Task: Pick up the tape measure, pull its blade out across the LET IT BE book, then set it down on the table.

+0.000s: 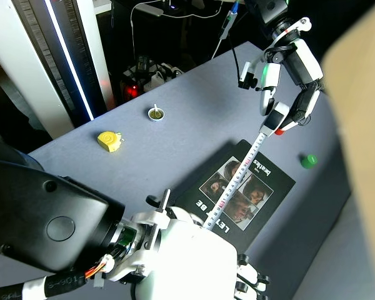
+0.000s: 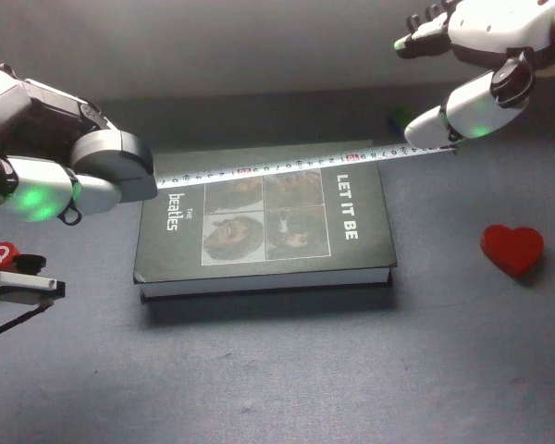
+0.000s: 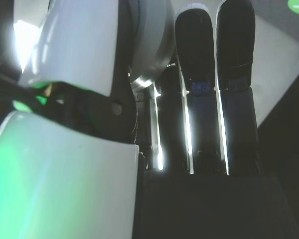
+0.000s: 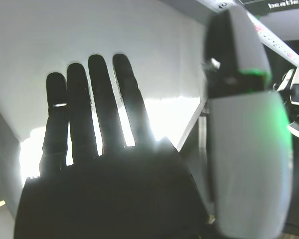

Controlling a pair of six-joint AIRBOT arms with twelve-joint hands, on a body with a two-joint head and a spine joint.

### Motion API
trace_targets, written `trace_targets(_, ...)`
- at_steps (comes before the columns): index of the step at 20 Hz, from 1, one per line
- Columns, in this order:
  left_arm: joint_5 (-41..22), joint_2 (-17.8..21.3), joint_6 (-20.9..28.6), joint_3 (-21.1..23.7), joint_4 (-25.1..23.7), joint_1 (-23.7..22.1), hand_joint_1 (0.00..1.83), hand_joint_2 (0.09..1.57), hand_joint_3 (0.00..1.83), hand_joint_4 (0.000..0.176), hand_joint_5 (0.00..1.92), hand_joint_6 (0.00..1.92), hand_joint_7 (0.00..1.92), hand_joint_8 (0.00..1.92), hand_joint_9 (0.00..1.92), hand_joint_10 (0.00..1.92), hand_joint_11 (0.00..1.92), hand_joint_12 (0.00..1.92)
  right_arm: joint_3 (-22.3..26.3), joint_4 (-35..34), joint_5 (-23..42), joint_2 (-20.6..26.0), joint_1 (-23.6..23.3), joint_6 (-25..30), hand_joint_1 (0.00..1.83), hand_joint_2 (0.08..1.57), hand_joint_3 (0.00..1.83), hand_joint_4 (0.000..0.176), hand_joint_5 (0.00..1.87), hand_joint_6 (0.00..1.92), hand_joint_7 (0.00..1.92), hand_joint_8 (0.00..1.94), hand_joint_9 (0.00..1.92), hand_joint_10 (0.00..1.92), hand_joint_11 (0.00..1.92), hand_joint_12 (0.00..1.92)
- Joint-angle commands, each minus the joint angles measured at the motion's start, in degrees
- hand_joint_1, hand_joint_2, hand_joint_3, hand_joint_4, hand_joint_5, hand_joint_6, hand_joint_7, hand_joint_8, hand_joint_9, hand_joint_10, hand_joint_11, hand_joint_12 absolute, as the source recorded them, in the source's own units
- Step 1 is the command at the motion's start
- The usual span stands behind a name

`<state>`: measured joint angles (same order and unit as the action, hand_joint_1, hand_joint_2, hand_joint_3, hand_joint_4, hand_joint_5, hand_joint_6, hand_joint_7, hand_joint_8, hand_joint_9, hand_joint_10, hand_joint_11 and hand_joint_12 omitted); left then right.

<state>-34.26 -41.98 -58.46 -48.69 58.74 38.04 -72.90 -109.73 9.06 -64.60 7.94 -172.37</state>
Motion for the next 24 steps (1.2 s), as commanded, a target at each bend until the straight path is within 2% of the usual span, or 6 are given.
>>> trace_targets(1,-4.2,0.4,0.7,-0.4,-2.5,-0.4,1.39,1.08,0.0,0.0,0.99,0.81,1.05,0.79,1.04,1.12,0.93,1.04,0.4,1.3,-1.7,0.5,-0.3,0.0,0.28,1.02,0.01,0.0,0.23,0.0,0.26,0.0,0.22,0.0,0.0,0.68)
trace_targets(12,2.6,-0.4,3.7,-6.9,-5.8,1.7,1.38,1.08,0.0,0.0,0.99,0.8,1.04,0.81,1.02,1.15,0.88,1.07,15.0,2.1,-0.9,6.5,-1.2,0.6,0.27,1.03,0.0,0.0,0.18,0.0,0.23,0.0,0.19,0.0,0.0,0.67)
trace_targets(20,4.1,-2.3,9.4,-11.0,-9.8,4.5,1.39,1.08,0.0,0.0,0.99,0.8,1.06,0.78,1.02,1.14,0.9,1.04,19.5,3.2,1.7,8.6,-2.5,11.9,0.26,1.06,0.01,0.0,0.2,0.0,0.25,0.0,0.21,0.0,0.0,0.7)
trace_targets(22,1.9,-3.3,13.1,-11.9,-11.4,6.6,1.39,1.08,0.0,0.0,0.99,0.8,1.06,0.78,1.02,1.15,0.9,1.04,20.3,22.0,3.2,8.7,-1.8,27.8,0.26,1.06,0.01,0.0,0.2,0.0,0.26,0.0,0.22,0.0,0.0,0.72)
trace_targets(23,-0.2,-4.1,15.2,-12.4,-11.8,8.0,1.39,1.08,0.0,0.0,0.99,0.8,1.06,0.77,1.02,1.15,0.9,1.04,21.5,37.8,6.6,8.9,-0.6,40.3,0.26,1.06,0.01,0.0,0.21,0.01,0.26,0.0,0.22,0.0,0.0,0.72)
trace_targets(24,-1.2,-4.4,16.3,-12.6,-11.6,8.9,1.39,1.08,0.0,0.0,0.99,0.8,1.07,0.77,1.01,1.16,0.9,1.04,22.3,44.7,8.9,8.9,0.0,44.8,0.26,1.06,0.01,0.0,0.21,0.01,0.27,0.01,0.22,0.01,0.0,0.72)
